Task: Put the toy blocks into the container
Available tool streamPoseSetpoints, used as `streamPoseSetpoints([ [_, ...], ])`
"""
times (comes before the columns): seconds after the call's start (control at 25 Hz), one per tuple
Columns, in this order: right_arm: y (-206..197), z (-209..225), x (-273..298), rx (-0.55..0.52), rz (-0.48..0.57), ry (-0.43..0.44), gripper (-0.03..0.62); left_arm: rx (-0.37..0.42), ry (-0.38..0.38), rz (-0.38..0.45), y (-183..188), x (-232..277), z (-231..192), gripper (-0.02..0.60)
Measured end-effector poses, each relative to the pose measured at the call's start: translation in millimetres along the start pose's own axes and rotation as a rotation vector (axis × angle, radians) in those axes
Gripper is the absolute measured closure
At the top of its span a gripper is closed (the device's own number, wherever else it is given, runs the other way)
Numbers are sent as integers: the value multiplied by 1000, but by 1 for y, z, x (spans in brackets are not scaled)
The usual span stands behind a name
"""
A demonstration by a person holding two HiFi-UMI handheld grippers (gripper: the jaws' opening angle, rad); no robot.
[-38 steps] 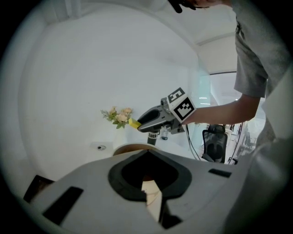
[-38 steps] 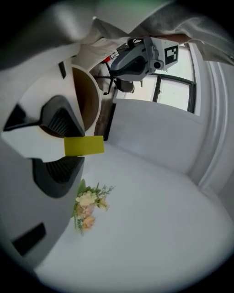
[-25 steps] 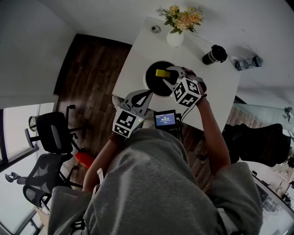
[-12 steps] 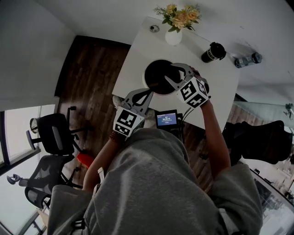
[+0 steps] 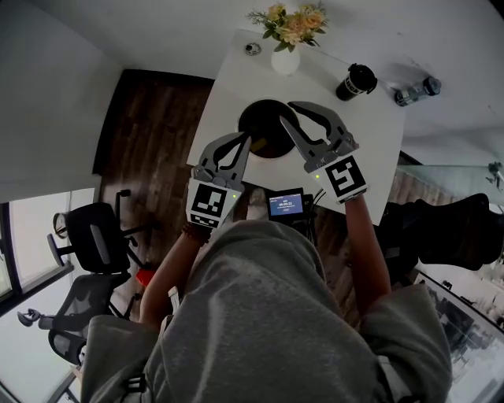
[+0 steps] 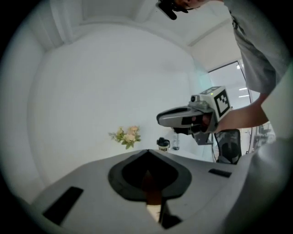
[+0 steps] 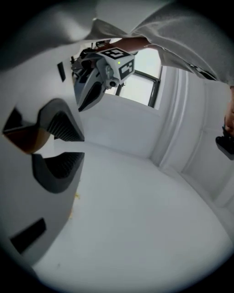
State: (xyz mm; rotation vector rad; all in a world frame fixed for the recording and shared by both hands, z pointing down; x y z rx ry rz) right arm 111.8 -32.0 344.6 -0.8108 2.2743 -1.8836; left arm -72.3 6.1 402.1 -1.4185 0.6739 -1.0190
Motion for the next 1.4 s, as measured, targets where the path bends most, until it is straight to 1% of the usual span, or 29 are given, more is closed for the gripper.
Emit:
streamPoseSetpoints([
  [0.08, 1, -4, -9, 64, 79, -71, 545, 16, 45, 36, 8, 0, 1, 575],
  [0.12, -2, -6, -12, 91, 90, -105, 554, 23, 59, 50, 11, 0, 2, 575],
  [0.2, -10, -12, -16, 131, 73, -153, 571, 32, 72, 68, 14, 1, 5, 575],
  [0.32, -24, -23, -20, 220, 46, -183, 586, 29, 77, 75, 14, 1, 9, 575],
  [0.52, -43, -34, -31, 309, 13, -201, 589, 18, 75, 66, 9, 0, 18, 575],
  [0.68, -50, -37, -39, 334, 0, -220, 591, 6, 63, 52, 5, 0, 22, 575],
  [0.88, -55, -41, -43, 343, -7, -214, 590, -4, 52, 38, 0, -1, 29, 575],
  [1.08, -57, -42, -45, 353, 6, -207, 590, -6, 41, 25, -3, 0, 33, 575],
  [1.4, -60, -37, -52, 363, 9, -223, 591, -7, 31, 19, -4, -1, 33, 575],
])
Point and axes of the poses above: the fingertips, and each gripper's own axes: x forward along the fingers, z to its right, y out of its top, the point moved 9 cm from there along -x, backward along the fingers, and after that the axes turned 15 degrees about y, right-handed, at the moved point
